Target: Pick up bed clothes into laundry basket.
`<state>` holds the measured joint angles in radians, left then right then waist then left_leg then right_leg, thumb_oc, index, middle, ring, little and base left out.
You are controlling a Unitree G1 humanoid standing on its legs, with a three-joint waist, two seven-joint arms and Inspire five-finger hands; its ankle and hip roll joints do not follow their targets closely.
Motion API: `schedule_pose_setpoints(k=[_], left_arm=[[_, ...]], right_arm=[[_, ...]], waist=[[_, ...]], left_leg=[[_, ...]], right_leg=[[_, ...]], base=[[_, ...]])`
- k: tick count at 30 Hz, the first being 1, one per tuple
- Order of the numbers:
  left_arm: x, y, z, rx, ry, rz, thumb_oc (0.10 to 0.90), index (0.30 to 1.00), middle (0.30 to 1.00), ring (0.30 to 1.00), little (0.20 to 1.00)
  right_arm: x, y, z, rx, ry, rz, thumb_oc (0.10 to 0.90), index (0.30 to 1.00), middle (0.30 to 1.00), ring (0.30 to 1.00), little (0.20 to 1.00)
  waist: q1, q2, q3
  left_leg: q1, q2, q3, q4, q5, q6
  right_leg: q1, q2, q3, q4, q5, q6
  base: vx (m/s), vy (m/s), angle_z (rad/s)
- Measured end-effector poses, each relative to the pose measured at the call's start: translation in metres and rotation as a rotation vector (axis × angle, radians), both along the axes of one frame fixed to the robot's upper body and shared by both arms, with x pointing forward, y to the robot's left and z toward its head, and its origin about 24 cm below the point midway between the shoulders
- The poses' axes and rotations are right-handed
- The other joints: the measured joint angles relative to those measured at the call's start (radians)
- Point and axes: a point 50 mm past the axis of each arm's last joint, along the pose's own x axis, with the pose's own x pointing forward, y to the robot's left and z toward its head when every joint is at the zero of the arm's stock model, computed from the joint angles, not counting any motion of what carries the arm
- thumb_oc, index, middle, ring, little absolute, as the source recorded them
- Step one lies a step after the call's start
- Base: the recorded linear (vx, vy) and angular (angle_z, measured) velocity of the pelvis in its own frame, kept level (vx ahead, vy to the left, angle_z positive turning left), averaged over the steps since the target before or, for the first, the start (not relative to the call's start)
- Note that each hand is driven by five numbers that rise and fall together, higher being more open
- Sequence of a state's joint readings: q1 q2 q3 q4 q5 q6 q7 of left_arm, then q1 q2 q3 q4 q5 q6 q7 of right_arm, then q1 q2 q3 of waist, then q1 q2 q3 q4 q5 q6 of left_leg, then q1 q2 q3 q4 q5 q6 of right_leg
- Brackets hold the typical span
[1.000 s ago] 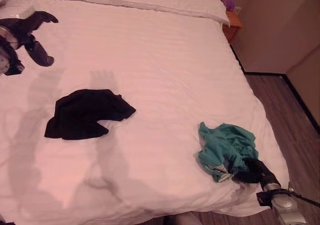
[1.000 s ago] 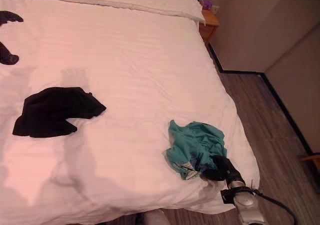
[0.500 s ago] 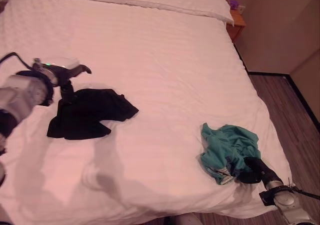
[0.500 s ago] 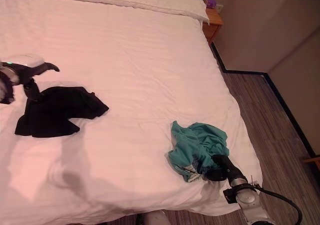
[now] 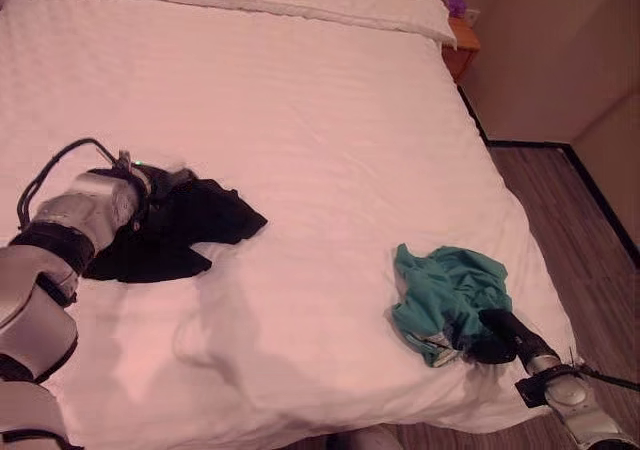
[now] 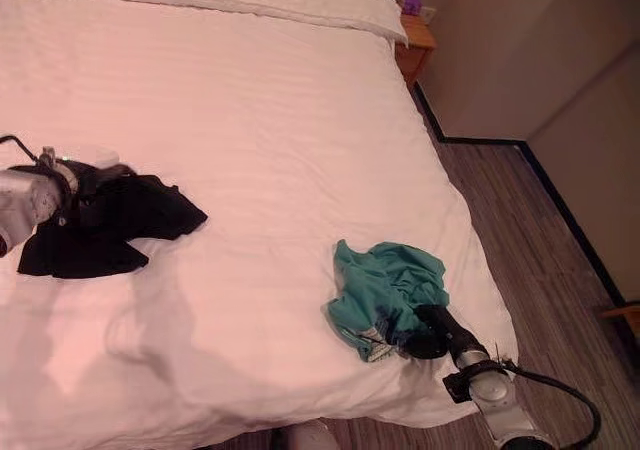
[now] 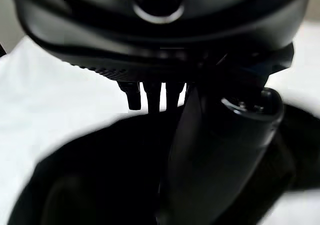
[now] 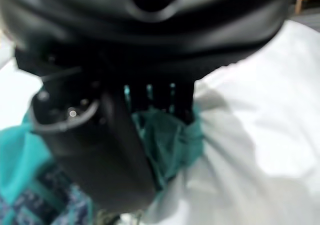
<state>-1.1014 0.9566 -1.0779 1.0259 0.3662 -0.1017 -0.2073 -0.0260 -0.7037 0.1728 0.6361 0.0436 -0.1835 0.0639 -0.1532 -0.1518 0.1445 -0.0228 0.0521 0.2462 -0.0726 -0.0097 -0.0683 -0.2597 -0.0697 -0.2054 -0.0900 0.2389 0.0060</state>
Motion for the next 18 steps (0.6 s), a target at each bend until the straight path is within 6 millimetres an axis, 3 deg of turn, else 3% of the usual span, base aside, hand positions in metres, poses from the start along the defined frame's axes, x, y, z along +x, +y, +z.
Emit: schedule_pose_setpoints(k=[2,5,8,9,10,12,14,18], left_arm=[[-0.003,0.013,0.01,-0.069,-0.064,0.06,0.8,0.9,0.9,0.9,0.9],[-0.006,0.018,0.017,-0.111,-0.077,0.078,0.8,0.9,0.9,0.9,0.9],[-0.011,0.021,0.012,-0.165,-0.097,0.085,0.8,0.9,0.9,0.9,0.9],[-0.011,0.02,0.015,-0.17,-0.115,0.073,0.551,0.526,0.526,0.526,0.526],[-0.011,0.02,0.016,-0.169,-0.121,0.067,0.4,0.3,0.3,0.3,0.3],[-0.011,0.019,0.02,-0.173,-0.135,0.058,0.4,0.3,0.3,0.3,0.3],[-0.014,0.007,0.041,-0.084,-0.138,-0.049,0.4,0.3,0.3,0.3,0.3],[-0.033,-0.02,0.076,-0.153,-0.185,-0.251,0.4,0.3,0.3,0.3,0.3]], right_arm=[[0.006,0.007,0.004,0.007,-0.016,0.038,0.4,0.3,0.3,0.3,0.3],[0.004,0.009,0.002,0.019,0.001,0.055,0.4,0.3,0.3,0.3,0.3],[0.004,0.011,0.001,0.026,0.004,0.062,0.4,0.3,0.3,0.3,0.3],[0.003,0.01,0.0,0.028,0.014,0.065,0.4,0.3,0.3,0.3,0.3],[0.002,0.01,-0.001,0.028,0.018,0.064,0.4,0.3,0.3,0.3,0.3],[0.0,0.01,-0.002,0.03,0.026,0.064,0.4,0.3,0.3,0.3,0.3],[-0.001,0.009,-0.003,0.03,0.031,0.065,0.4,0.3,0.3,0.3,0.3],[-0.009,0.002,-0.003,0.02,0.043,0.043,0.4,0.3,0.3,0.3,0.3]], waist=[[0.007,-0.024,-0.006],[0.004,-0.025,-0.009],[0.005,-0.028,-0.008],[0.007,-0.03,-0.004],[0.008,-0.031,-0.002],[0.013,-0.036,-0.001],[0.023,-0.046,0.009],[0.035,-0.038,0.044]], left_leg=[[-0.014,0.005,0.024,-0.004,0.006,-0.008],[-0.014,0.018,0.022,-0.004,0.005,-0.015],[-0.022,0.021,0.021,-0.007,0.003,-0.019],[-0.017,0.025,0.017,-0.015,0.007,-0.025],[-0.016,0.027,0.017,-0.015,0.008,-0.025],[-0.016,0.034,0.017,-0.015,0.008,-0.025],[-0.014,0.035,0.015,-0.014,0.009,-0.027],[-0.002,0.037,-0.006,-0.014,0.009,-0.027]], right_leg=[[-0.035,0.007,0.021,0.0,0.007,0.009],[-0.032,0.021,0.021,0.0,0.005,0.013],[-0.035,0.027,0.02,-0.001,-0.012,0.035],[-0.035,0.03,0.019,-0.001,-0.023,0.049],[-0.035,0.031,0.017,-0.001,-0.024,0.05],[-0.034,0.032,0.016,-0.001,-0.025,0.051],[-0.032,0.033,0.011,0.0,-0.013,0.036],[-0.01,0.032,-0.011,0.0,-0.004,0.023]], base=[[0.03,-0.014,-0.25],[0.01,0.001,-0.06],[0.01,-0.011,0.03],[0.03,-0.018,0.1],[0.03,-0.013,0.08],[0.0,0.0,0.0],[0.0,0.0,0.0],[0.02,0.005,0.13]])
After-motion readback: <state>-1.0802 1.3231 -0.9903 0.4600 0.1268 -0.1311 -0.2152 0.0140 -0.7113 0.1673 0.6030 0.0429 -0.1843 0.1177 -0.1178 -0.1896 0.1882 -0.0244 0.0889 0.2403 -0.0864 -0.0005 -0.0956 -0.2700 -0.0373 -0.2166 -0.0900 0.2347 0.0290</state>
